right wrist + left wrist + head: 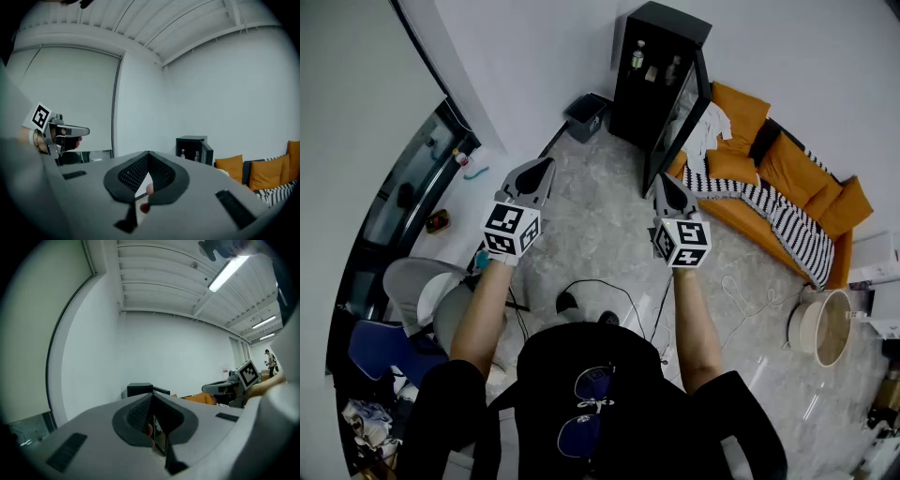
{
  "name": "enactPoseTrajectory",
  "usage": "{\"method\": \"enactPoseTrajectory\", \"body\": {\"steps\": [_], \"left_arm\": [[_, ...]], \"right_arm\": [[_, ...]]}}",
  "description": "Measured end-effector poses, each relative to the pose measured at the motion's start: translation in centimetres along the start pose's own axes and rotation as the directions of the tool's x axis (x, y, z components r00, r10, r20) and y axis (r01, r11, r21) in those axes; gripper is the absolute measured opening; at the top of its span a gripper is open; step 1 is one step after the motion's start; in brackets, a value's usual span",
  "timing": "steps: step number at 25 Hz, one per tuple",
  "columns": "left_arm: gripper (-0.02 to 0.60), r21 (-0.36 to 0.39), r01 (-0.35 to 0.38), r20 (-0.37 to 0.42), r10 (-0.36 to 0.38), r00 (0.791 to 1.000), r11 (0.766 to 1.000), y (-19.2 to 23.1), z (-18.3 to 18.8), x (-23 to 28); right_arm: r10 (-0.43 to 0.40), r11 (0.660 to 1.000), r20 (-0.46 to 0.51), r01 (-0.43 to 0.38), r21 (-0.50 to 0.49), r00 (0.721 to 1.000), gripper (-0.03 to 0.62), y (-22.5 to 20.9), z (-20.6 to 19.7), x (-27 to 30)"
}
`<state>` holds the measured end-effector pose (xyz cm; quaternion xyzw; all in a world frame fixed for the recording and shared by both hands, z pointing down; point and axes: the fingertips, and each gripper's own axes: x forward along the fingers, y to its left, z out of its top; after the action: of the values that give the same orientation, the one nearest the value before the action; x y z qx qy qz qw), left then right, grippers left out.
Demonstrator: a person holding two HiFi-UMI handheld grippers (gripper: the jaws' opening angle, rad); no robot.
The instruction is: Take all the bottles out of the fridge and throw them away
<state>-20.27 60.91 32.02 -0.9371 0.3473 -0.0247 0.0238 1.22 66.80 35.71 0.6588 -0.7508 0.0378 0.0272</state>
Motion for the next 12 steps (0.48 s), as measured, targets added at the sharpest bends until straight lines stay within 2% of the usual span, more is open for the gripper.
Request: {"method": "enactPoseTrajectory", "body": {"steps": [12], "left_arm": [[0.0, -0.018, 0.022, -0.003, -0.022, 1.0, 1.0, 5.1, -1.5, -0.8]], "right_arm": [[-0.027, 1.0, -0.022, 0.027, 0.003, 0.999, 0.002, 3.1, -0.6, 3.4]]}}
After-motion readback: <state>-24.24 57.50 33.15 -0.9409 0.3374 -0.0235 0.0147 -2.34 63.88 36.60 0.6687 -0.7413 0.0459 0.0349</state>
